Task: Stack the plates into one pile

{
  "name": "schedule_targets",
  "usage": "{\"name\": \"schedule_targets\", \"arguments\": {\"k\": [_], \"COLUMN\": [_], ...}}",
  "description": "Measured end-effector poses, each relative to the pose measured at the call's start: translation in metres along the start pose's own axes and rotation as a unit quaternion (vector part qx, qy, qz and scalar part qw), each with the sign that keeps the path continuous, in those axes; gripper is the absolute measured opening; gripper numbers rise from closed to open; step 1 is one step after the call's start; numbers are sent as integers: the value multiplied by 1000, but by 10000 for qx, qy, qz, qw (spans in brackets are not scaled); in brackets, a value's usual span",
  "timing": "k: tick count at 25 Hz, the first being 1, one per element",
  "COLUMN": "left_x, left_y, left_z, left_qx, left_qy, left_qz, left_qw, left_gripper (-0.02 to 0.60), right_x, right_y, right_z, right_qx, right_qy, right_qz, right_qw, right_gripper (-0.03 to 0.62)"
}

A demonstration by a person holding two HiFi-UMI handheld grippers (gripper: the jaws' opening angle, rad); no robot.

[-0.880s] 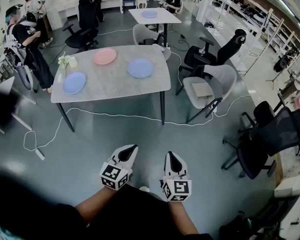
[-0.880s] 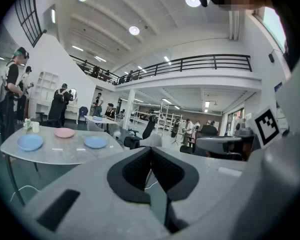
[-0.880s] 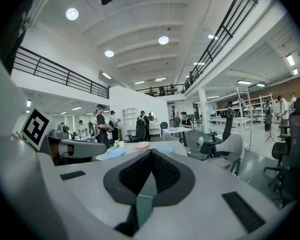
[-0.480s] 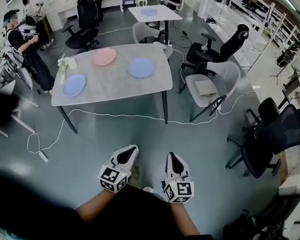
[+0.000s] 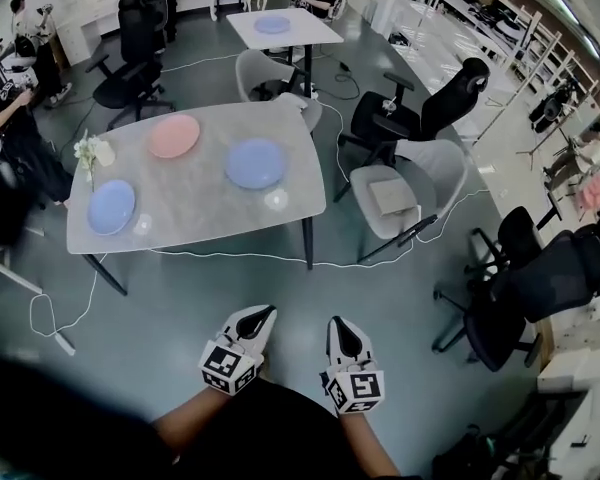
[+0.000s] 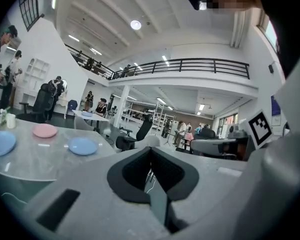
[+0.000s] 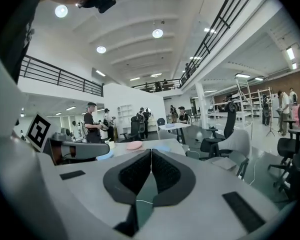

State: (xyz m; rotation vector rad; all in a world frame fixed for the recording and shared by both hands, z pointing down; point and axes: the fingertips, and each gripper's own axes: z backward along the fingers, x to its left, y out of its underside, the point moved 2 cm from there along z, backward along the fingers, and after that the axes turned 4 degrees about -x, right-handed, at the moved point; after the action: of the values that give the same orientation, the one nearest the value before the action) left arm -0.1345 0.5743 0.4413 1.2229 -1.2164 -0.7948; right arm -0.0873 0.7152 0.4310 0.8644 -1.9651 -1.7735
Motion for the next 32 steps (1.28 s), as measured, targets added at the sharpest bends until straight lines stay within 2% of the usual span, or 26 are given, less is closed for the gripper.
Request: {"name": "schedule_targets", "arguments": {"k": [4,8,15,19,26,32], "left_x": [56,118,210,243,279,303], "left_y": [-29,-50,-67,-74,-80,-77], "left_z": [-52,-86,-109,-118,-114,-108], "left_qx": [-57,-8,-6,-143,-308,-303], "left_qy": [127,100,35,72,-247,-555], "left_qz": [496,448,579,614,577,606], "left_qw": [9987,9989,9983,9980,9976,9962], "left_gripper": [17,17,17,17,17,18], "right_x": [-12,-18,-20,-17,-9,-4], "right_y": [-16,-35,-51,-44,-38,-33], "right_z": [-77,-151,-252,-281,-307,-340], "right_qx": [223,244,237,315,465,425], "right_qy": [-73,94,175,305,251,-48], "right_qz": [43,91,63,-160,-93,-162], "right_qw": [9997,9996,9995,9989,9986,9990], "right_gripper": [12,12,12,12,12,12]}}
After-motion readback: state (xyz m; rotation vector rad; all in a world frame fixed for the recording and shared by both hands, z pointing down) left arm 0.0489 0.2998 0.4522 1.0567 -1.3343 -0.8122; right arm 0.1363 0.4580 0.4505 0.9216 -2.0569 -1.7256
